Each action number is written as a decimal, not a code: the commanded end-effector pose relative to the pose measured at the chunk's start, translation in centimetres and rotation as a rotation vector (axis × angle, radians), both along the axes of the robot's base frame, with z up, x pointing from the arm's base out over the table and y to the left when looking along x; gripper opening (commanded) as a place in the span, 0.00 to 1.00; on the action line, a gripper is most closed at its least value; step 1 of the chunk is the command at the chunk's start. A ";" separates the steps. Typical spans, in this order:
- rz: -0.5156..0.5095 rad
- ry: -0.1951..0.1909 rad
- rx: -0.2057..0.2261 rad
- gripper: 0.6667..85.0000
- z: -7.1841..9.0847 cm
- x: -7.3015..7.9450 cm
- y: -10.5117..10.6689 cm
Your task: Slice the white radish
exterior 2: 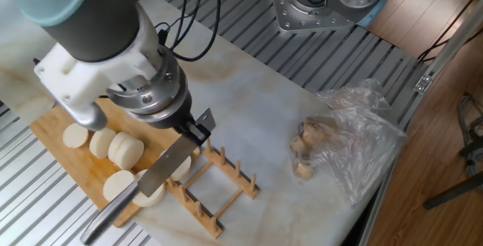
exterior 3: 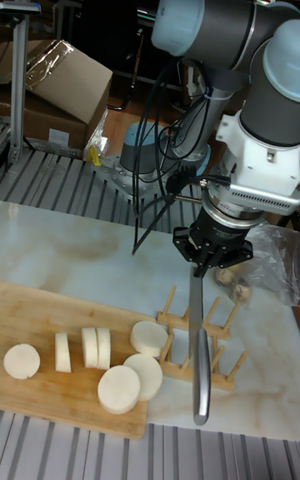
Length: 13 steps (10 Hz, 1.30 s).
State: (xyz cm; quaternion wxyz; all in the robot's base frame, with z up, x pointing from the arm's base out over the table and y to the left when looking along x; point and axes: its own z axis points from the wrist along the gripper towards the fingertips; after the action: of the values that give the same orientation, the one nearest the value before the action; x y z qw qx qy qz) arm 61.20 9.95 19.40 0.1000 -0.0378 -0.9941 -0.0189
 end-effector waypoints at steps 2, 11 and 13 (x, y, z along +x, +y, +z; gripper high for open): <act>-0.005 -0.029 -0.034 0.01 -0.1 0.0 -0.2; -0.035 -0.065 -0.035 0.01 -4.5 -3.1 2.0; -0.028 -0.068 -0.049 0.01 -5.5 -3.2 2.3</act>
State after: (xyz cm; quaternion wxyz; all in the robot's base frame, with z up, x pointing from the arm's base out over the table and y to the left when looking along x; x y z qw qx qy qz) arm 58.12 11.55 15.28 0.0676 -0.0526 -0.9963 0.0027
